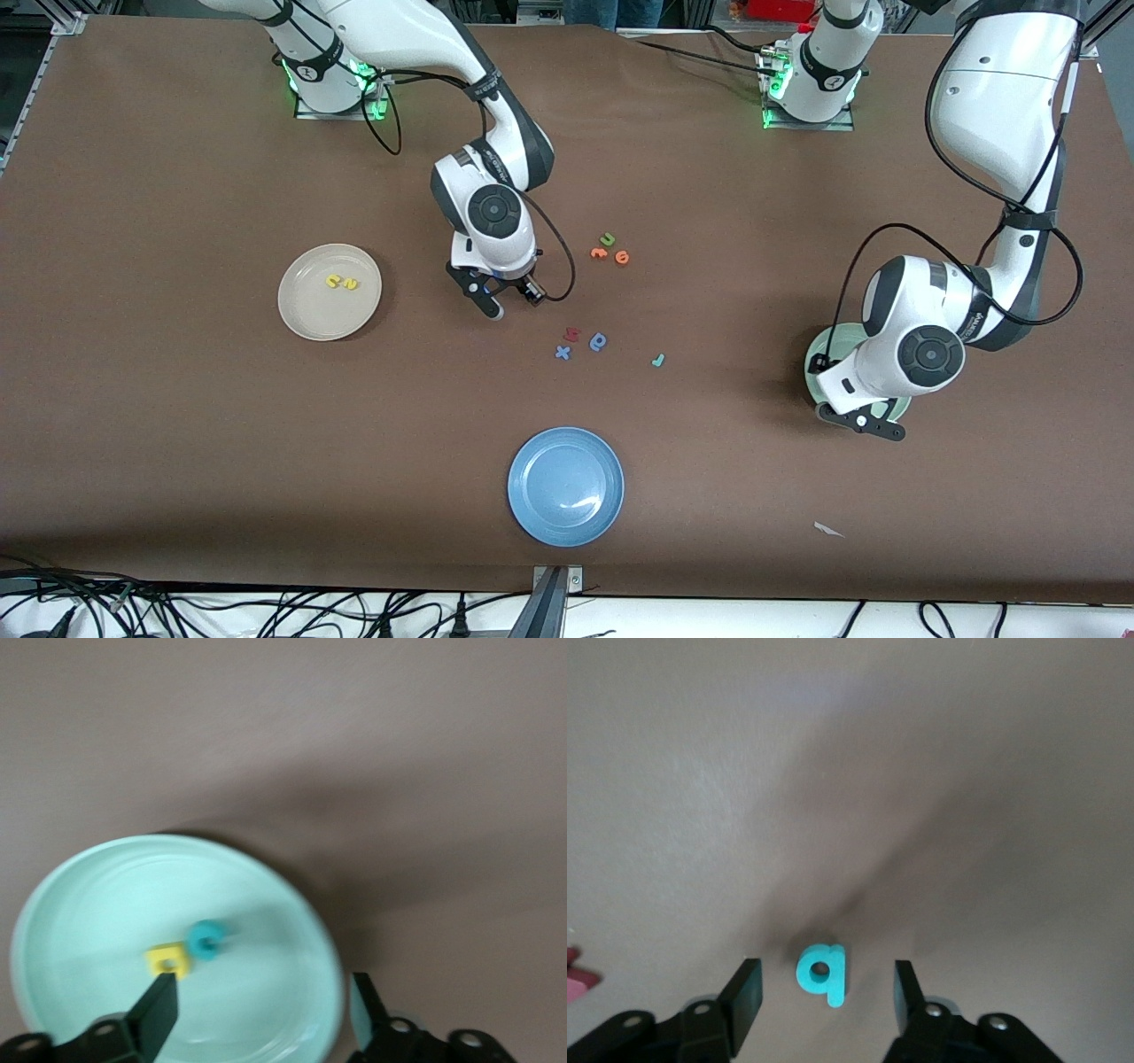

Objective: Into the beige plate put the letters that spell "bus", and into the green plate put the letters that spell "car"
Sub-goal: 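Drop the c on the green plate while the right gripper carries the a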

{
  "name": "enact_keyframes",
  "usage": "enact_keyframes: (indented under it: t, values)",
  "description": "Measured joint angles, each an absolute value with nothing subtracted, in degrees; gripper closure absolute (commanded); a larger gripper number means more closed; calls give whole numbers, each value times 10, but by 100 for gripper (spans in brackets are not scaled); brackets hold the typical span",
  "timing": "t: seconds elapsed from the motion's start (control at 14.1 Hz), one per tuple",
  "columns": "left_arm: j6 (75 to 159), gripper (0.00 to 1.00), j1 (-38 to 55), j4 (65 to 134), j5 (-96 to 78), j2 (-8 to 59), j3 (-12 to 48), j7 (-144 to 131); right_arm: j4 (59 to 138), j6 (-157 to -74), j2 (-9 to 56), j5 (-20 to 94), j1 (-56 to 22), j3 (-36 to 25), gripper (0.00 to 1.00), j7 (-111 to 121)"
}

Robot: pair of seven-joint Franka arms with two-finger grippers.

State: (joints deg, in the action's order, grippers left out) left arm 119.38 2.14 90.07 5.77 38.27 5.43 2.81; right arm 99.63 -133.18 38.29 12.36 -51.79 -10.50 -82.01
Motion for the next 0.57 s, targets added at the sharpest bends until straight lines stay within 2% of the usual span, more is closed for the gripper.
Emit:
enact_keyframes:
  t: [0.14, 0.21, 0.28, 0.36, 0.43, 0.57]
  values:
    - [1199, 0, 36, 897, 17, 383, 57, -18, 996, -1341, 393, 124, -524, -105, 46, -826]
    - [1210, 0, 50, 897, 13, 385, 59, -59, 996, -1342, 395, 124, -524, -105, 57, -826]
    - [1223, 0, 70, 897, 12, 389, 61, -106, 996, -1342, 396, 124, -524, -106, 77, -826]
    - [1238, 0, 93, 897, 12, 394, 61, -154, 996, -1342, 396, 124, -524, -106, 87, -826]
    - [1252, 0, 115, 897, 12, 400, 62, -197, 996, -1342, 396, 124, -524, -106, 92, -826]
    - [1273, 0, 152, 897, 12, 411, 62, -273, 996, -1342, 396, 124, -524, -107, 94, -826]
